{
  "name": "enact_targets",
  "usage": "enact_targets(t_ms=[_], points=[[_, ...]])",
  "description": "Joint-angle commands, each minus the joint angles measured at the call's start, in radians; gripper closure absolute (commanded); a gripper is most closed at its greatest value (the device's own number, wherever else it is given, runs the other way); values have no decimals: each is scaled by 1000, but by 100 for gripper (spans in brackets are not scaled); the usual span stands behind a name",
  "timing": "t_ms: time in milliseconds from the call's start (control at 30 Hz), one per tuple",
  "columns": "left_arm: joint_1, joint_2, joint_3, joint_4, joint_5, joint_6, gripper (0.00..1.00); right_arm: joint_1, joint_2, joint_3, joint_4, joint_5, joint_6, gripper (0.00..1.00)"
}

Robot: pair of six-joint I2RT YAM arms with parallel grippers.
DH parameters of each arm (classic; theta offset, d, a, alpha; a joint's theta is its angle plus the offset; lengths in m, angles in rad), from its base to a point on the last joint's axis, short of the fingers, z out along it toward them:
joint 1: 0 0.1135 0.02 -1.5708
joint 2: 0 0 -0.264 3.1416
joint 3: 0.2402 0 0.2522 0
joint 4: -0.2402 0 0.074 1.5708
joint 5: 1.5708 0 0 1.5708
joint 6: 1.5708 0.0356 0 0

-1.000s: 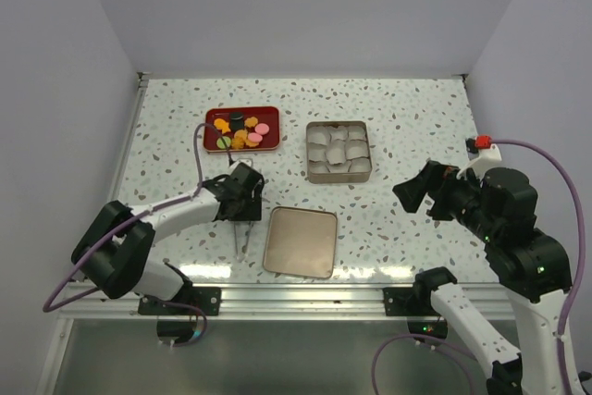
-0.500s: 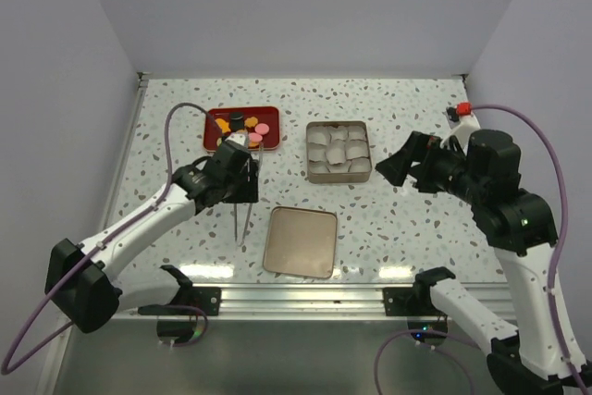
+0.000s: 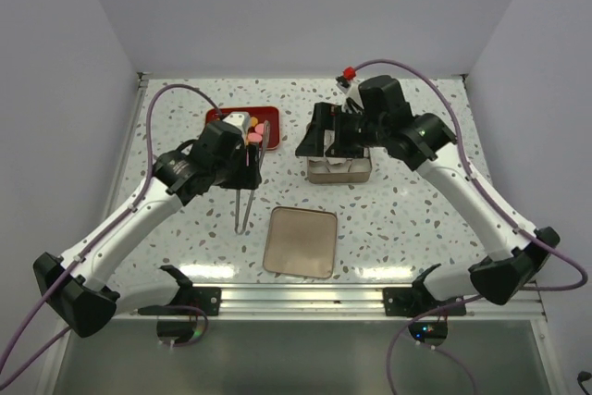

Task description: Pack the cookies

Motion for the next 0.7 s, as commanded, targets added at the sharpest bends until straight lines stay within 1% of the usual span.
enact_targets(t_ms=[0,200,300,467,567,667], points=[[-2,-3,63,-43,35,28,38,25,34,24,127,-29,67,1],[-3,-17,84,-49,49,11,38,103,174,106,200,-36,106,1],[-3,-23,87,-41,62,2,39,131,235,151,196,-13,114,1],[-12,-32,119,-40,75,-23,39,151,292,162,230,-1,139,1],[-15,-37,150,-50,70,-31,39,157,329,181,199,17,142,1],[-15,-45,181,-61,73,-37,39,157,333,169,210,31,148,1]])
